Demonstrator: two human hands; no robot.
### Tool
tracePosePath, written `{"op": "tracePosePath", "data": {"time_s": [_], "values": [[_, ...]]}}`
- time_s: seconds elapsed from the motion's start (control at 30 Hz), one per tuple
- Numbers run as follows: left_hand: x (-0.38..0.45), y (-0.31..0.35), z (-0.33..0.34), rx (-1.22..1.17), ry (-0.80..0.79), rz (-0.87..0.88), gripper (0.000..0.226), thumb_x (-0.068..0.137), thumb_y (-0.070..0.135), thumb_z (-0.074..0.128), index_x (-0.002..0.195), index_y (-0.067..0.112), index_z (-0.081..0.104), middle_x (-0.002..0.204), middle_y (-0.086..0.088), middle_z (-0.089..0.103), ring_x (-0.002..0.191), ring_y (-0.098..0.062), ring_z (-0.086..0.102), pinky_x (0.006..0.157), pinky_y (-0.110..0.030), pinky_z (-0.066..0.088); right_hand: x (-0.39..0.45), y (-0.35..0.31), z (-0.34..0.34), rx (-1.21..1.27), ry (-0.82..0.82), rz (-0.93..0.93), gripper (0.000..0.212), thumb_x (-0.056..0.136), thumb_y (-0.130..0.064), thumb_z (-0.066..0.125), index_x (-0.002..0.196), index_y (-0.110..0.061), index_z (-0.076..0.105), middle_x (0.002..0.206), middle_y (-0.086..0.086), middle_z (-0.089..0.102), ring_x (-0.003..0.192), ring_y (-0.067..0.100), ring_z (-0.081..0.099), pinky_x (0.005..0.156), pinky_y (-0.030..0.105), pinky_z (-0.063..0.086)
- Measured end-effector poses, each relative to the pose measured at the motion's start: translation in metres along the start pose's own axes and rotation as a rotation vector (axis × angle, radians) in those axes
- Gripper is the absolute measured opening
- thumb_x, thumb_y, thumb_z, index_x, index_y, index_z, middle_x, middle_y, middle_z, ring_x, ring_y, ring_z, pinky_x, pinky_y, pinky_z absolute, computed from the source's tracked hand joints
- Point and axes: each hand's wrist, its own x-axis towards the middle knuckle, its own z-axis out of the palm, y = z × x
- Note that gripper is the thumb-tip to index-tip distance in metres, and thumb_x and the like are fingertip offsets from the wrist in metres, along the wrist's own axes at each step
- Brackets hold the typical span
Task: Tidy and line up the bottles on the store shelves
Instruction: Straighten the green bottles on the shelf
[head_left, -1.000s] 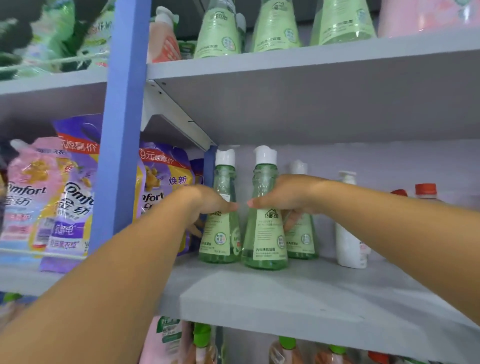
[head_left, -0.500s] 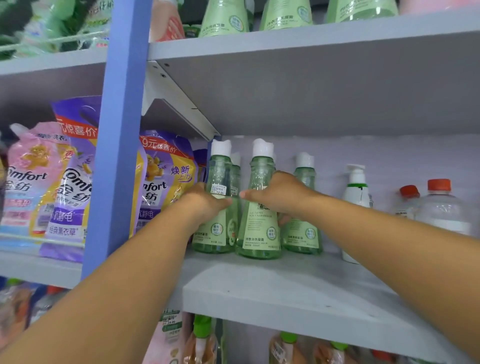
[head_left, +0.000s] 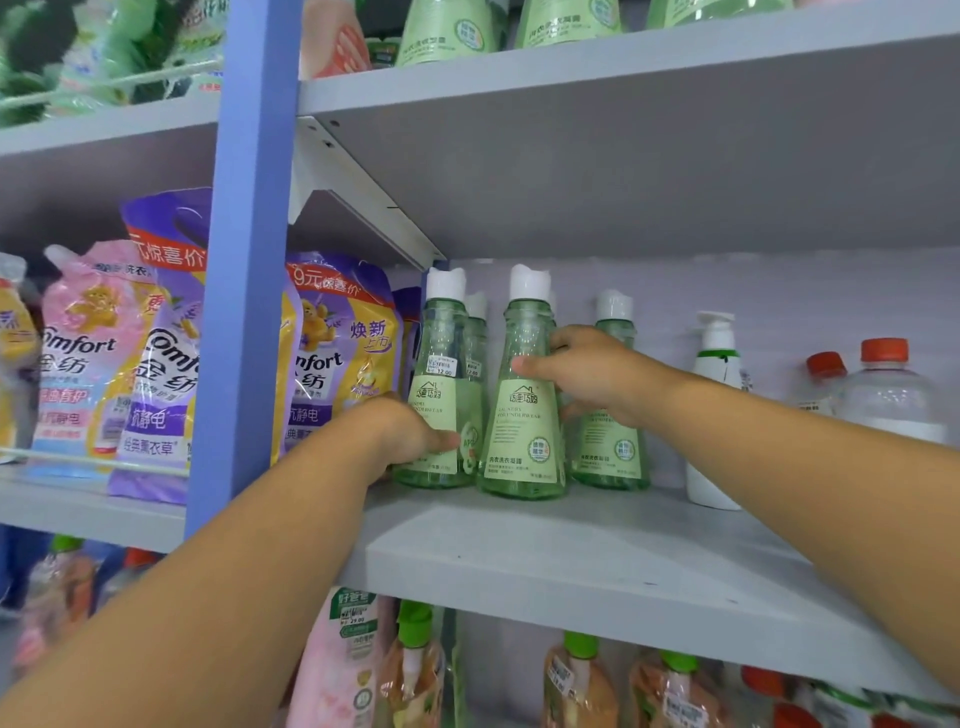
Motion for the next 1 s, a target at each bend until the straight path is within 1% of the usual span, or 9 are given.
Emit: {"op": "tracePosePath", "data": {"time_s": [0.1,0.17,0.3,0.4,0.53,0.6,0.67,0.77,1.0], "values": [[-0.001,0.000,0.000,0.016,-0.001,0.002,0.087,0.089,0.063,0.063,0.153,0.009,0.039,0.155,-0.008,0.046,0.139,-0.031,0.046,0.113,-0.039,0.040,0.000,-0.002,0.006,-0.043,0.073,-0.023,0.021,0.090,-0.038,0.076,0.099,-0.025,0.061,0.102,-0.003,0.073,0.092,0.018,0.072,0.080,0.043,0.063],[-0.001,0.000,0.001,0.007,0.006,0.012,0.084,0.089,0.063,0.063,0.151,0.010,0.043,0.152,-0.008,0.049,0.137,-0.030,0.048,0.113,-0.040,0.041,0.000,-0.002,0.007,-0.061,0.080,-0.020,0.025,0.089,-0.039,0.076,0.100,-0.024,0.061,0.103,-0.001,0.073,0.093,0.020,0.073,0.081,0.046,0.063],[-0.002,-0.003,0.002,-0.034,0.017,0.049,0.066,0.093,0.055,0.063,0.142,0.011,0.054,0.142,-0.006,0.059,0.129,-0.030,0.056,0.108,-0.035,0.045,-0.001,-0.001,0.007,-0.084,0.077,-0.030,0.025,0.089,-0.043,0.075,0.097,-0.028,0.057,0.106,-0.003,0.071,0.095,0.020,0.071,0.081,0.044,0.063],[0.000,-0.004,0.005,-0.106,0.006,0.042,0.062,0.092,0.053,0.066,0.139,0.012,0.059,0.137,-0.007,0.063,0.124,-0.030,0.060,0.107,-0.039,0.047,-0.003,0.000,0.007,-0.108,0.067,-0.043,0.023,0.091,-0.046,0.072,0.097,-0.032,0.055,0.107,-0.005,0.070,0.096,0.018,0.070,0.085,0.044,0.061],[-0.007,-0.002,0.005,-0.119,0.040,0.043,0.061,0.096,0.053,0.062,0.140,0.012,0.056,0.141,-0.008,0.059,0.127,-0.029,0.055,0.101,-0.031,0.045,-0.004,-0.003,0.002,-0.121,0.034,0.021,0.041,0.090,-0.057,0.067,0.116,-0.029,0.052,0.116,-0.004,0.067,0.100,0.023,0.069,0.091,0.045,0.058],[-0.010,0.000,0.005,-0.143,0.044,0.041,0.067,0.093,0.054,0.065,0.141,0.010,0.053,0.142,-0.008,0.057,0.118,-0.026,0.055,0.089,-0.029,0.043,-0.003,-0.003,0.001,-0.098,0.014,0.026,0.039,0.091,-0.052,0.068,0.117,-0.026,0.055,0.115,-0.004,0.068,0.101,0.020,0.069,0.089,0.042,0.059],[-0.008,0.002,0.004,-0.116,0.048,0.044,0.068,0.088,0.055,0.071,0.135,0.010,0.055,0.133,-0.006,0.061,0.107,-0.023,0.056,0.087,-0.026,0.044,-0.001,0.000,0.002,-0.072,-0.010,0.001,0.030,0.093,-0.044,0.070,0.116,-0.028,0.060,0.112,-0.005,0.072,0.099,0.016,0.070,0.080,0.036,0.060],[-0.008,0.002,0.004,-0.036,0.053,0.030,0.073,0.089,0.058,0.068,0.140,0.009,0.050,0.137,-0.007,0.059,0.123,-0.028,0.056,0.087,-0.028,0.043,-0.001,0.001,0.005,-0.078,0.011,-0.024,0.016,0.094,-0.040,0.070,0.104,-0.030,0.062,0.105,-0.005,0.074,0.091,0.015,0.072,0.071,0.033,0.059],[-0.009,0.003,0.005,-0.050,0.041,0.043,0.071,0.093,0.053,0.066,0.144,0.008,0.048,0.142,-0.008,0.056,0.131,-0.029,0.052,0.100,-0.033,0.044,-0.006,-0.003,0.003,-0.130,0.040,-0.042,0.013,0.094,-0.038,0.070,0.092,-0.030,0.061,0.100,-0.002,0.072,0.087,0.019,0.072,0.080,0.041,0.062]]}}
